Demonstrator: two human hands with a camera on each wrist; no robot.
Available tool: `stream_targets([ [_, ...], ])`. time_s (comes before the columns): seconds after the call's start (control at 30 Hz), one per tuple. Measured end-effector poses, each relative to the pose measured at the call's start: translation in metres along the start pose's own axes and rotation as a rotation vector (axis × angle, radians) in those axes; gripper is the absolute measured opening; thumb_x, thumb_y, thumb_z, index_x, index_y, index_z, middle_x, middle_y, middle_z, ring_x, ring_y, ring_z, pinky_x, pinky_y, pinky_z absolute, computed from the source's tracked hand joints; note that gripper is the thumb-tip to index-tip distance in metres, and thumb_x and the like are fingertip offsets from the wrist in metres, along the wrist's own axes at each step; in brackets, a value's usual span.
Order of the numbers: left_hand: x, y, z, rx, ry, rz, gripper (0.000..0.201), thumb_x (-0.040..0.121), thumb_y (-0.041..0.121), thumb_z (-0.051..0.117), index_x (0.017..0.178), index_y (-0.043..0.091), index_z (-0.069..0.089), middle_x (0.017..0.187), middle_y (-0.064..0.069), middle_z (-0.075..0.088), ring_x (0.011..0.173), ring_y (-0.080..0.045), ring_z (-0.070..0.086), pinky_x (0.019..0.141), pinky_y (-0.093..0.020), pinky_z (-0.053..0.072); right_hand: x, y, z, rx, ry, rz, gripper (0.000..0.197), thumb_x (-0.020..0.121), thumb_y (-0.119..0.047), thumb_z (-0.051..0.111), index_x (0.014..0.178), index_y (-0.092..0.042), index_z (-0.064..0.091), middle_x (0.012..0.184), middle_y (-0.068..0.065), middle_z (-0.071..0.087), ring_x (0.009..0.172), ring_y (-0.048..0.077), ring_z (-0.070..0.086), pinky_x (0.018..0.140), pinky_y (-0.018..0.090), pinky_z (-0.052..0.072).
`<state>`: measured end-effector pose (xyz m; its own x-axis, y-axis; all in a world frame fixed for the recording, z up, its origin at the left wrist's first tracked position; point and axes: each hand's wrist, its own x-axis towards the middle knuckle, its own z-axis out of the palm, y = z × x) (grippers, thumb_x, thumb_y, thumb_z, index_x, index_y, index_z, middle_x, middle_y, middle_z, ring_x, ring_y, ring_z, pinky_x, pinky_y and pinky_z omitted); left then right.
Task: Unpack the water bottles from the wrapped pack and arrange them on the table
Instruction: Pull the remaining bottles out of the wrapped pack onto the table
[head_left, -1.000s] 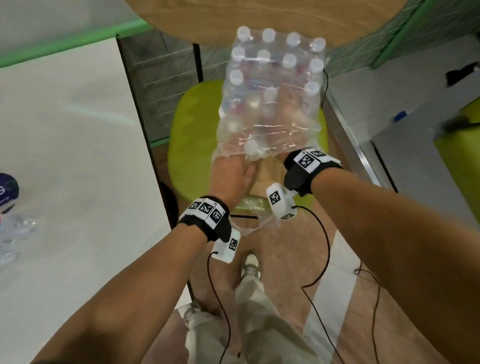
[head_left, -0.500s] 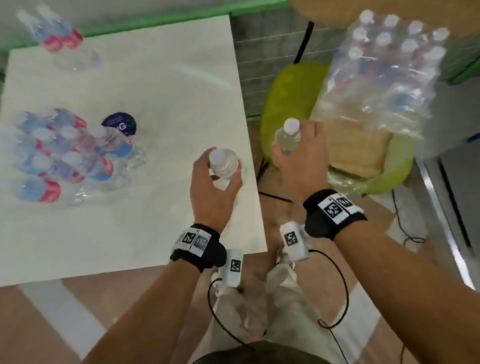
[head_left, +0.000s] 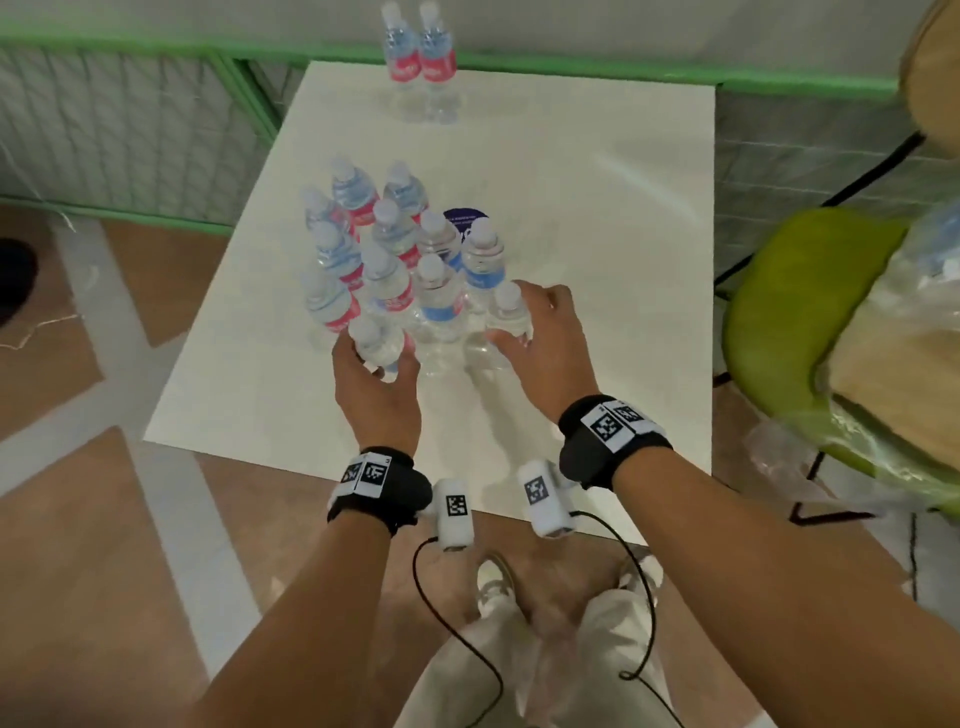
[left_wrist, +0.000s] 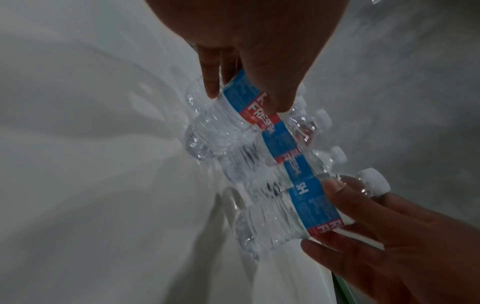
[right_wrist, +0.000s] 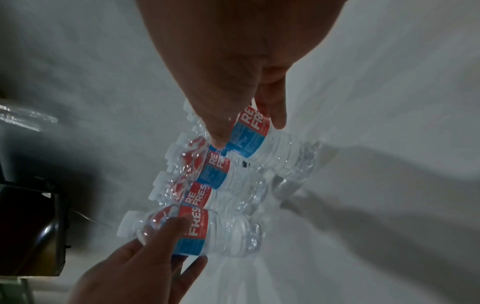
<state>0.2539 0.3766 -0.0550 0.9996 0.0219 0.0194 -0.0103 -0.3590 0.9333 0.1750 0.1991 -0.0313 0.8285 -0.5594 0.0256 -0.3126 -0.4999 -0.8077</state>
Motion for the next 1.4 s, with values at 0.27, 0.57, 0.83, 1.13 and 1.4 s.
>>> stream_targets([
  [0.27, 0.043, -0.015, -0.005, 0.182, -0.123, 0.221, 0.067, 0.084, 0.031, 0.077, 0.143, 0.025, 0.047, 0.120, -0.001, 0.049, 0.104, -0.015, 0.059, 0.091, -0.039, 0.056, 0.024, -0.014, 0.032, -0.020, 0.091, 0.005, 0.053, 0.087, -0.027, 0.072, 0.132, -0.015, 0.047, 0.126, 0.003, 0.045, 0.080, 0.006, 0.050, 0.084, 0.034, 0.053],
  [0.57, 0.039, -0.014, -0.010, 0.171, -0.122, 0.207, 0.075, 0.080, 0.036, 0.079, 0.144, 0.021, 0.043, 0.127, -0.001, 0.048, 0.114, -0.014, 0.056, 0.097, -0.040, 0.053, 0.018, -0.003, 0.018, 0.024, 0.059, 0.012, 0.064, 0.082, -0.051, 0.072, 0.131, -0.019, 0.046, 0.126, -0.001, 0.046, 0.105, 0.011, 0.053, 0.084, 0.026, 0.047],
  [0.83, -0.037, 0.042, 0.013, 0.092, -0.099, 0.342, 0.028, 0.091, 0.032, 0.069, 0.111, 0.014, 0.061, 0.094, -0.004, 0.056, 0.074, -0.011, 0.054, 0.071, -0.032, 0.052, -0.011, 0.037, -0.052, -0.039, 0.204, 0.015, 0.028, 0.093, -0.046, 0.058, 0.087, -0.018, 0.061, 0.085, -0.003, 0.062, 0.076, 0.013, 0.061, 0.074, 0.036, 0.053],
  [1.13, -0.181, 0.101, 0.162, 0.115, -0.971, 0.515, 0.017, 0.099, 0.035, 0.056, 0.092, 0.023, 0.067, 0.081, 0.012, 0.066, 0.077, -0.008, 0.065, 0.071, -0.031, 0.054, -0.079, 0.132, -0.209, -0.203, 0.388, 0.229, 0.036, 0.096, -0.031, 0.053, 0.066, -0.012, 0.055, 0.057, 0.002, 0.053, 0.056, 0.022, 0.048, 0.055, 0.038, 0.041],
  [1.4, -0.283, 0.165, 0.304, 0.112, -1.289, 0.681, 0.023, 0.103, 0.030, 0.048, 0.109, 0.016, 0.065, 0.098, 0.003, 0.068, 0.088, -0.012, 0.061, 0.080, -0.031, 0.051, -0.120, 0.235, -0.340, -0.233, 0.426, 0.536, 0.024, 0.092, -0.030, 0.053, 0.085, -0.014, 0.069, 0.076, 0.003, 0.070, 0.073, 0.022, 0.064, 0.073, 0.035, 0.053],
])
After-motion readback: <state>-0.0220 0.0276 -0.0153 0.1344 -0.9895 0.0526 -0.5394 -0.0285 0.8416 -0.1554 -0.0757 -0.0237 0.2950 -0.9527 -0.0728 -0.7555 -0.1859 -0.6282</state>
